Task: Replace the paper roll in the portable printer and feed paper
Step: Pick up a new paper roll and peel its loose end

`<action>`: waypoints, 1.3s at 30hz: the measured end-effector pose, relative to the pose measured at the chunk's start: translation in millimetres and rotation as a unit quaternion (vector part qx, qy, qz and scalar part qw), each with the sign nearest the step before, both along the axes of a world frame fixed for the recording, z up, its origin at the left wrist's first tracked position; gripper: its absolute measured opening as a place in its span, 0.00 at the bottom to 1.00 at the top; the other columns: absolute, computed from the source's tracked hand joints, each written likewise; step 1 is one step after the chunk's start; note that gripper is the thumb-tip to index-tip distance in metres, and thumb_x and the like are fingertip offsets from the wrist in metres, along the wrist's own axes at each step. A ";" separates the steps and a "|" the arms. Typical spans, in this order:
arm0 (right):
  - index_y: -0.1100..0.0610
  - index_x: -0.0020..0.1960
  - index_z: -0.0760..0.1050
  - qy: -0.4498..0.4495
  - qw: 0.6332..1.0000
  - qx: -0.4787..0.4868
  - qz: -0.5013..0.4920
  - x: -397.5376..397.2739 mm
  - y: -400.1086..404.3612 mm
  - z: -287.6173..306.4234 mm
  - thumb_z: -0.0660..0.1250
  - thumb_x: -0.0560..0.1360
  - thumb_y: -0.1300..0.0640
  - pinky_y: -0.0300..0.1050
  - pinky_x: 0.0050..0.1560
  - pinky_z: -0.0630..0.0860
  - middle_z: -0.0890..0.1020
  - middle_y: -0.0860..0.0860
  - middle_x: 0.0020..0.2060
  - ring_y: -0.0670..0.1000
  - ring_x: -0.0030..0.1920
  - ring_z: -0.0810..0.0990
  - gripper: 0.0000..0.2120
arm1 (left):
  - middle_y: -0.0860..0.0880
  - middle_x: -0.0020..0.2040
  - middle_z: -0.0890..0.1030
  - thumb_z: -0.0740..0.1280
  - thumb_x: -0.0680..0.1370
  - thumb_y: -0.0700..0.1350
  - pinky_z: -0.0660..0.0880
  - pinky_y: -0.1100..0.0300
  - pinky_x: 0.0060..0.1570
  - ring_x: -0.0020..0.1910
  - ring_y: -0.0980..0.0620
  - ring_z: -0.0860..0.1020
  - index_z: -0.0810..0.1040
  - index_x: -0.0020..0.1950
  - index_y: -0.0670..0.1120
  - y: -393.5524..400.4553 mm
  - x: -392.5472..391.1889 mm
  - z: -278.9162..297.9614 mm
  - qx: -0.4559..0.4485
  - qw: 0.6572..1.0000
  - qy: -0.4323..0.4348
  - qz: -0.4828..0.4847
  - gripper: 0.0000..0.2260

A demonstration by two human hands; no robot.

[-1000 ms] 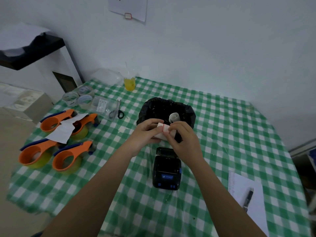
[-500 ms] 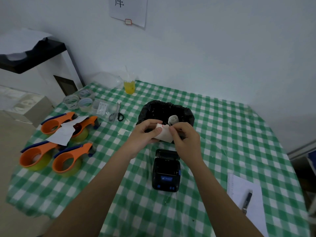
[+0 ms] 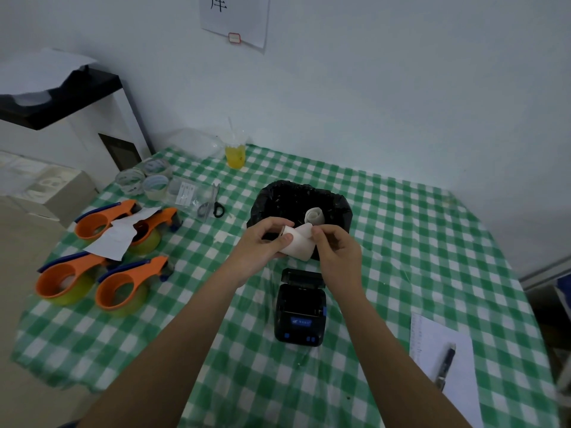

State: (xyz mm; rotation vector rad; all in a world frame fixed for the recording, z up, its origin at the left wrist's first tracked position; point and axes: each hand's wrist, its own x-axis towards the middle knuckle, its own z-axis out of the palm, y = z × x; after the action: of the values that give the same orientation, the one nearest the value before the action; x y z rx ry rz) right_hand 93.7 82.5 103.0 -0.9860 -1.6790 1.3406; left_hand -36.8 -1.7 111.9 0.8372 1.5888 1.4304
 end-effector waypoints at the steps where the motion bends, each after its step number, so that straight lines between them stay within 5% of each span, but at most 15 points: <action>1: 0.58 0.45 0.80 0.006 1.000 -0.012 -0.005 -0.6 -0.3 -0.7 0.65 0.76 0.58 0.30 0.39 0.77 0.83 0.53 0.40 0.43 0.39 0.80 0.06 | 0.51 0.51 0.78 0.65 0.77 0.42 0.81 0.59 0.50 0.48 0.53 0.80 0.77 0.53 0.52 0.5 -0.3 -0.8 0.000 1.000 0.002 0.000 0.08; 5: 0.53 0.42 0.80 0.043 0.997 -0.061 -0.027 -6.0 -0.1 -3.0 0.65 0.76 0.58 0.29 0.39 0.77 0.82 0.47 0.37 0.38 0.36 0.80 0.07 | 0.50 0.52 0.77 0.65 0.77 0.41 0.80 0.54 0.53 0.49 0.51 0.80 0.77 0.54 0.50 2.1 -2.7 -4.1 -0.007 1.000 0.007 0.003 0.08; 10: 0.53 0.39 0.78 0.134 0.967 -0.192 -0.104 -12.6 17.0 -3.6 0.65 0.76 0.60 0.36 0.42 0.81 0.82 0.50 0.37 0.45 0.38 0.81 0.08 | 0.50 0.53 0.76 0.65 0.77 0.40 0.79 0.56 0.53 0.55 0.47 0.77 0.77 0.53 0.52 2.1 -15.7 -13.1 -0.025 0.999 -0.006 0.043 0.08; 15: 0.53 0.40 0.78 0.041 0.977 -0.178 -0.115 -27.2 58.8 -11.3 0.69 0.73 0.56 0.38 0.40 0.78 0.80 0.48 0.36 0.45 0.36 0.77 0.03 | 0.46 0.59 0.76 0.65 0.76 0.41 0.79 0.55 0.53 0.57 0.45 0.77 0.77 0.50 0.55 10.2 -29.5 -23.2 -0.049 0.996 -0.004 0.069 0.08; 21: 0.57 0.38 0.78 -0.107 0.979 -0.118 -0.125 -61.9 123.0 -37.9 0.72 0.70 0.55 0.51 0.45 0.82 0.81 0.51 0.32 0.51 0.35 0.80 0.06 | 0.56 0.47 0.74 0.65 0.77 0.41 0.79 0.62 0.46 0.51 0.50 0.76 0.76 0.56 0.47 35.5 -40.4 -33.3 -0.061 0.995 -0.003 0.083 0.09; 27: 0.61 0.45 0.82 -0.275 0.955 -0.096 -0.060 -86.8 167.5 -69.8 0.69 0.70 0.62 0.47 0.45 0.78 0.84 0.56 0.46 0.53 0.42 0.79 0.05 | 0.49 0.51 0.75 0.65 0.77 0.41 0.80 0.64 0.43 0.52 0.50 0.76 0.76 0.54 0.48 58.4 -52.9 -51.6 -0.084 0.992 -0.021 0.086 0.07; 39: 0.56 0.43 0.80 -0.289 0.954 -0.071 -0.023 -94.6 179.6 -91.2 0.70 0.70 0.62 0.41 0.41 0.73 0.83 0.53 0.45 0.50 0.44 0.79 0.03 | 0.44 0.56 0.74 0.65 0.76 0.42 0.80 0.59 0.46 0.55 0.46 0.75 0.75 0.53 0.49 72.0 -53.8 -75.0 -0.111 0.990 -0.031 0.076 0.07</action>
State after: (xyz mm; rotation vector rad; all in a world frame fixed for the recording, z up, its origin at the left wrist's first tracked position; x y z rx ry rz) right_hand -0.9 262.1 11.9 -1.6090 -1.9777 1.2216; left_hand -90.6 70.2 36.9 0.5485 1.7563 1.3392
